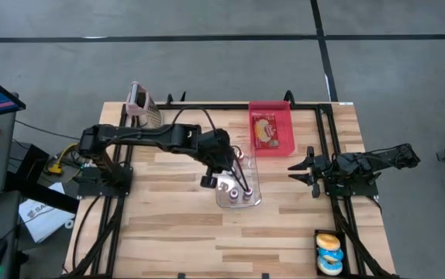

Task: Pick & Place Food Item
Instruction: Put the red food coloring bottle into the transparent bin

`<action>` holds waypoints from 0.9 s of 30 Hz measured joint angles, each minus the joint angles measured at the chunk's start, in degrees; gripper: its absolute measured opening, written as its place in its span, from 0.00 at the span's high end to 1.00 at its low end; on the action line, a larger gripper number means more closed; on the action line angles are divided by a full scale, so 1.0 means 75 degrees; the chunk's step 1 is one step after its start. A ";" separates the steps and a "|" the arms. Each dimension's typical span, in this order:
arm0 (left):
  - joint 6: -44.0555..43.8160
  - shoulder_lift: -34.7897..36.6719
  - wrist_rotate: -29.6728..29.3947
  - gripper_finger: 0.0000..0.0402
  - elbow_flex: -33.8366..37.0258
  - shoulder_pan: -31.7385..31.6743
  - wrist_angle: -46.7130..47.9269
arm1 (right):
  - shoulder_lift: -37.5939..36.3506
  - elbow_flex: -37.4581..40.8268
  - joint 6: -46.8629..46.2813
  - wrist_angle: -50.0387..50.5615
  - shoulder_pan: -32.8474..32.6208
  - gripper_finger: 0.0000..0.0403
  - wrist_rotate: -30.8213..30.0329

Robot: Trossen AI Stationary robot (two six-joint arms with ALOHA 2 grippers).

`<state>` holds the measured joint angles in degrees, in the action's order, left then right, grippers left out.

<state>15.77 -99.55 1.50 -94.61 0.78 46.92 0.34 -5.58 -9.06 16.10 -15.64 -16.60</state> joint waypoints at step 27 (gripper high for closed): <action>0.0820 -0.1043 0.0390 0.95 0.0026 0.0006 0.1005 | 0.0000 0.0002 0.0000 -0.0001 0.0002 0.72 0.0000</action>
<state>21.91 -107.37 4.43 -94.41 0.82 54.45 0.34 -5.57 -9.06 16.09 -15.62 -16.60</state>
